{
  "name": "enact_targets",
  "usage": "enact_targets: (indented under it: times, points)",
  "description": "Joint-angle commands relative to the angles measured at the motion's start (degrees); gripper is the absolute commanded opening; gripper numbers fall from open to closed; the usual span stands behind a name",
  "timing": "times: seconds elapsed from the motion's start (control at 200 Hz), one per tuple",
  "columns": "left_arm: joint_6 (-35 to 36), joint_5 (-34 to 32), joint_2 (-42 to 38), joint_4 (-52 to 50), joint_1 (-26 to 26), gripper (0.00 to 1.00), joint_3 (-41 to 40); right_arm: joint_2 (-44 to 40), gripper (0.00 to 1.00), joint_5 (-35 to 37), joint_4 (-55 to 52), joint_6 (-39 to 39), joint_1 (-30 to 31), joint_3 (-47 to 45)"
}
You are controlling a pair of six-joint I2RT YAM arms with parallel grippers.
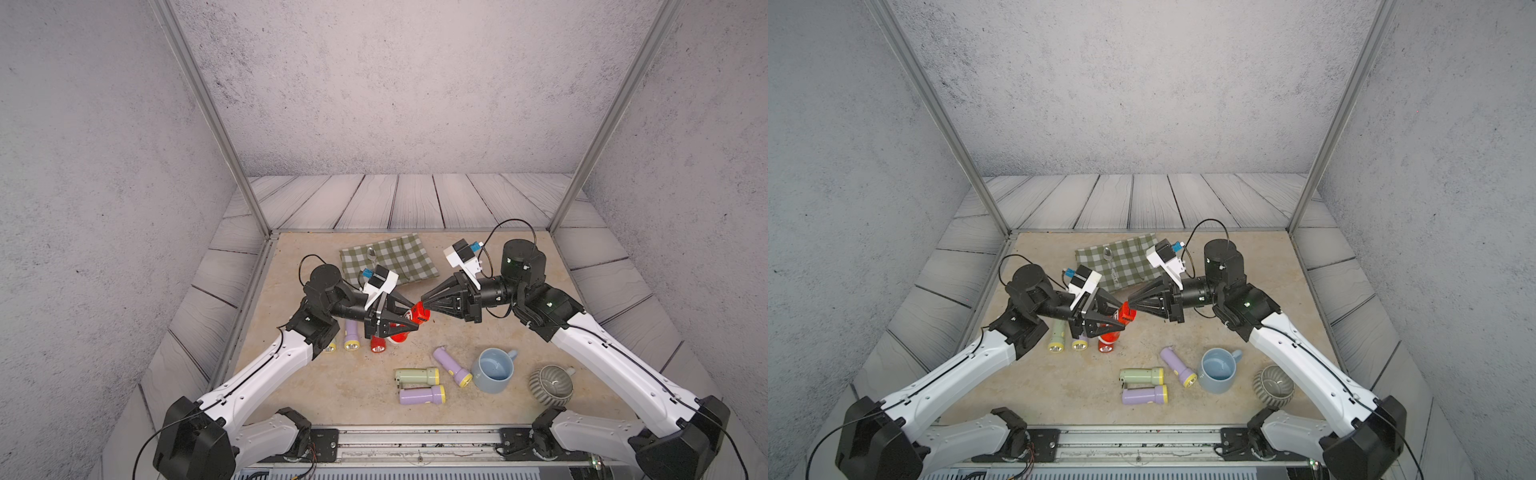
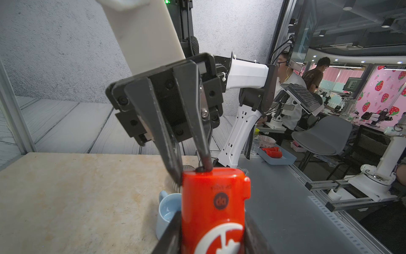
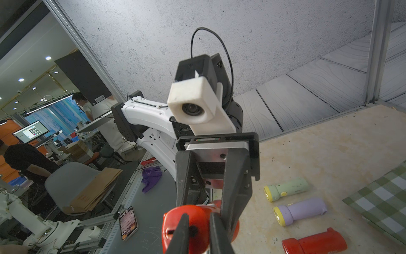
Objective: Close the plug at the bottom of the flashlight
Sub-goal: Close the plug of the flashlight.
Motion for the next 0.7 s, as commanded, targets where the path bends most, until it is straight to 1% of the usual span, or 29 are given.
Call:
enact_targets:
  times: [0.0, 0.13, 0.29, 0.45, 0.575, 0.696]
  points:
    - [0.9, -2.3, -1.7, 1.4, -0.1, 0.00, 2.3, 1.2, 0.16, -2.4, -2.3, -1.1, 1.2, 0.8]
    - [1.1, -2.1, -2.3, 1.2, -0.1, 0.00, 2.5, 1.2, 0.12, -2.1, -2.9, -1.7, 1.3, 0.9]
    - [1.0, -1.9, -2.7, 1.1, -0.1, 0.00, 2.6, 1.8, 0.02, -1.4, -3.5, -2.1, 1.3, 1.3]
    - [1.1, -1.8, -2.8, 1.0, -0.1, 0.00, 2.6, 3.1, 0.00, -0.8, -4.3, -2.2, 1.3, 2.2]
    - [1.2, -1.6, -2.9, 1.1, -0.2, 0.00, 2.5, 4.2, 0.00, -0.4, -4.7, -2.6, 1.3, 3.1]
    - [1.4, -1.3, -2.8, 0.9, -0.2, 0.00, 2.5, 5.2, 0.00, 2.2, -5.8, -3.2, 1.2, 4.0]
